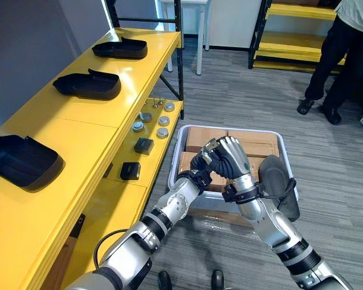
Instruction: Walk over and take plastic housings, then place them on the shelf
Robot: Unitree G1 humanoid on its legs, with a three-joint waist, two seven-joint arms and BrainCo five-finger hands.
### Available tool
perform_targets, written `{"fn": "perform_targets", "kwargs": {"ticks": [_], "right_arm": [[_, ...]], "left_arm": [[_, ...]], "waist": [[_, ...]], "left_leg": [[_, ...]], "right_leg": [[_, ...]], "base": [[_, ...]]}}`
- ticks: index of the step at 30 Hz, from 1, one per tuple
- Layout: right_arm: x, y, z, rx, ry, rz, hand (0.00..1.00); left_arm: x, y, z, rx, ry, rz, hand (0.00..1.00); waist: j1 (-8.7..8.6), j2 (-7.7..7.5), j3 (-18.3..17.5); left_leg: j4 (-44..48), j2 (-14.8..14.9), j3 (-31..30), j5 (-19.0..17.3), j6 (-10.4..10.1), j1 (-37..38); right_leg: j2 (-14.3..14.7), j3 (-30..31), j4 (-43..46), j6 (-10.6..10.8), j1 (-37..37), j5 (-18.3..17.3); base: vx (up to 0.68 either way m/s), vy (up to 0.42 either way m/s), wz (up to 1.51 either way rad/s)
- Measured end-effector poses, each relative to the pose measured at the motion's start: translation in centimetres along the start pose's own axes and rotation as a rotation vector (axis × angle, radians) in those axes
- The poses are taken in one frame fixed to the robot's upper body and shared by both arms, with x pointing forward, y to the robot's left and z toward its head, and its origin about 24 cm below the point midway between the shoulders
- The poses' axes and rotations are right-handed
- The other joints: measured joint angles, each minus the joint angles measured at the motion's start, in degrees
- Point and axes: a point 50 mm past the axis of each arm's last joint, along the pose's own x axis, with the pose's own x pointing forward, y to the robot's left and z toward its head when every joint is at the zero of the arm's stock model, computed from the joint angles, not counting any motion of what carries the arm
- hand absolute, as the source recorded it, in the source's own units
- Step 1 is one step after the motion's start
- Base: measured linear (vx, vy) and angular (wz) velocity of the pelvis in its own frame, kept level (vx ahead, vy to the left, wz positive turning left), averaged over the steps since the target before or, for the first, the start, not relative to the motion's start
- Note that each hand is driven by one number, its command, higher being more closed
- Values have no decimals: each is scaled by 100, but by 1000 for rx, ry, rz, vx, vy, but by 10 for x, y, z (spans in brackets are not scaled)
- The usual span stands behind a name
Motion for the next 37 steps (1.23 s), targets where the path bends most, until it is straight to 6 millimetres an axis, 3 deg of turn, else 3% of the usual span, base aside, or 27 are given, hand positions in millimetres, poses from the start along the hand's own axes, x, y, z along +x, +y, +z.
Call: {"fn": "perform_targets", "kwargs": {"ticks": [6, 7, 11, 20, 26, 32, 37], "right_arm": [[-13, -9, -10, 7, 90, -60, 100], [-16, -9, -12, 9, 105, -60, 0], [-25, -14, -18, 32, 173, -112, 0], [-53, -22, -29, 77, 335, -209, 0], [-74, -38, -45, 257, 486, -360, 0], [-130, -41, -76, 465, 754, -529, 0], [-177, -23, -96, 534, 977, -541, 0]], "left_arm": [[-11, 7, 0, -11, -10, -5, 0], [-15, 6, 0, -19, -13, -18, 0], [-27, 8, -2, -43, -21, -51, 0], [-61, 33, 0, -170, -95, -11, 0], [-97, 60, 14, -285, -244, 73, 0], [-140, 94, 14, -307, -365, 215, 0], [-165, 109, 1, -172, -364, 328, 0]], "waist": [[6, 0, -56], [10, -1, -74], [63, 2, -114], [73, 10, -232], [91, 16, -354], [174, 18, -359], [221, 34, -436]], "left_leg": [[19, -53, -111, 11, 21, -9], [20, -62, -133, 11, 22, -9], [22, -106, -177, 11, 22, -10], [20, -119, -234, 7, 18, 7], [21, -134, -239, 4, 13, 11], [20, -138, -233, -33, -26, 128], [-1, -134, -215, -87, -71, 200]], "right_leg": [[-43, -112, 0, 6, 12, -6], [-49, -123, -1, 11, 20, -10], [-42, -148, 1, 18, 34, -15], [-73, -232, 145, 53, 10, -160], [-86, -234, 145, 31, 16, -146], [-95, -232, 141, 40, 133, -171], [-112, -221, 146, 49, 179, -264]], "base": [[-9, 8, 9], [8, 8, 12], [7, 4, 5], [-44, -1, 3], [0, 0, 0], [-11, -1, 0], [-40, 1, -1]]}}
